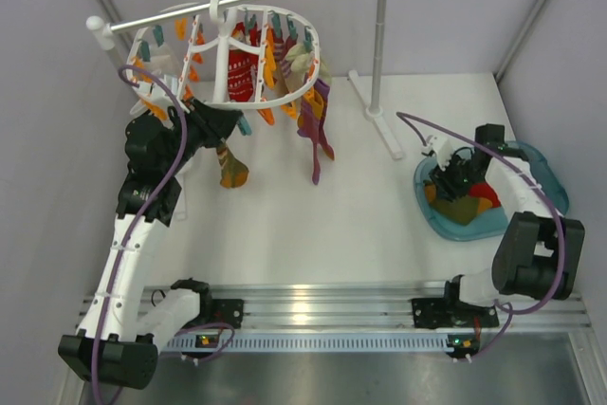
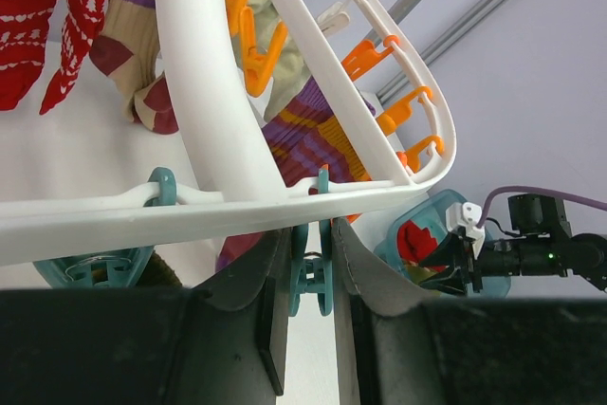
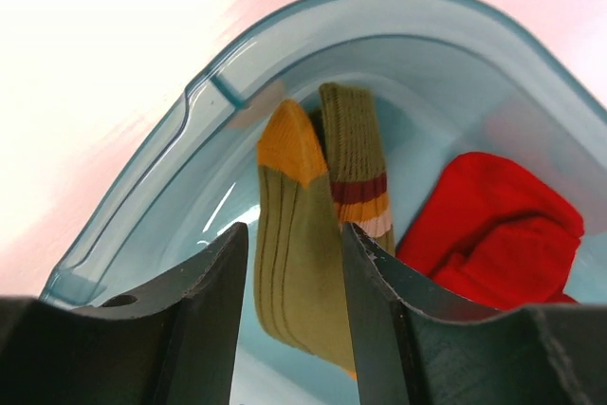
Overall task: Clip the socks to the hanger
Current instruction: Adjust the sock in the bin.
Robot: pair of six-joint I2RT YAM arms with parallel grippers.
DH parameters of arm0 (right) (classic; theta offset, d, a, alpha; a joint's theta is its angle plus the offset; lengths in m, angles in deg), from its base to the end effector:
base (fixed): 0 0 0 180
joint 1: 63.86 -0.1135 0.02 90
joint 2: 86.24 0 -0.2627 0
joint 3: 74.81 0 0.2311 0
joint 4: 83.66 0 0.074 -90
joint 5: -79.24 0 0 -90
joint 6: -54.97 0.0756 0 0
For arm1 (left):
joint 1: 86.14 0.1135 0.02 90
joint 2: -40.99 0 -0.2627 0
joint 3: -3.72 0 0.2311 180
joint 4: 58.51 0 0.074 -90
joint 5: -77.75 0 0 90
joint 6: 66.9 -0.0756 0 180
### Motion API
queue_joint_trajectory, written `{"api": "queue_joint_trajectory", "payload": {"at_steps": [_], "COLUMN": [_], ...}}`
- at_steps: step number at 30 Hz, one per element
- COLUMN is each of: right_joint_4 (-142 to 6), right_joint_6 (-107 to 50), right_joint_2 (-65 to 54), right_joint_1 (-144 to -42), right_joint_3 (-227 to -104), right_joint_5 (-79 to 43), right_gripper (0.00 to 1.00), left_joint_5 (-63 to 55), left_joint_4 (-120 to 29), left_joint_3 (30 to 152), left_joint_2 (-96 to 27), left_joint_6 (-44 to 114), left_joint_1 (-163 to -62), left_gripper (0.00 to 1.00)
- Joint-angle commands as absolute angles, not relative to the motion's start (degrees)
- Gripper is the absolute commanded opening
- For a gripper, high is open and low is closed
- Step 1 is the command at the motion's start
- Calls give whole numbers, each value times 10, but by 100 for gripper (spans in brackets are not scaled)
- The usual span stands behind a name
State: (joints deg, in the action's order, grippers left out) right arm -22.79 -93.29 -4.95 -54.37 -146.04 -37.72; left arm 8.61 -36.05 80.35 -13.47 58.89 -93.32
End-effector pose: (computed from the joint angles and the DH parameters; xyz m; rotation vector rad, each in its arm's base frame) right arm 0.2561 -0.0081 0.1992 -1.1666 2.3205 0.2735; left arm 0.2208 -0.0550 0.4137 -0.1126 1.6403 -0.8664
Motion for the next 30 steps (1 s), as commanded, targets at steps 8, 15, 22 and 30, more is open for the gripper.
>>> {"api": "queue_joint_trajectory", "payload": {"at_steps": [8, 15, 22, 30], "right_joint_4": [-326, -367, -284, -122], "right_joint_6": [-946, -951, -945, -949], "right_joint_2": [-33, -5, -72, -64], "right_joint_1": [-575, -575, -561, -458], "right_joint_3": [-1413, -1400, -1443, -1587], "right_joint_5": [-292, -274, -333, -465], "right_gripper": [42, 19, 0, 0], "left_joint_5": [78, 75, 76, 81], "left_joint_4": [-361, -363, -361, -363], "left_joint_3": [805, 805, 806, 804], "left_joint_2": [-127, -130, -128, -126], "left_joint_6": [583, 583, 583, 585], "left_joint_1": [-929, -928, -927, -926], "left_gripper": [0, 0, 1, 1]}}
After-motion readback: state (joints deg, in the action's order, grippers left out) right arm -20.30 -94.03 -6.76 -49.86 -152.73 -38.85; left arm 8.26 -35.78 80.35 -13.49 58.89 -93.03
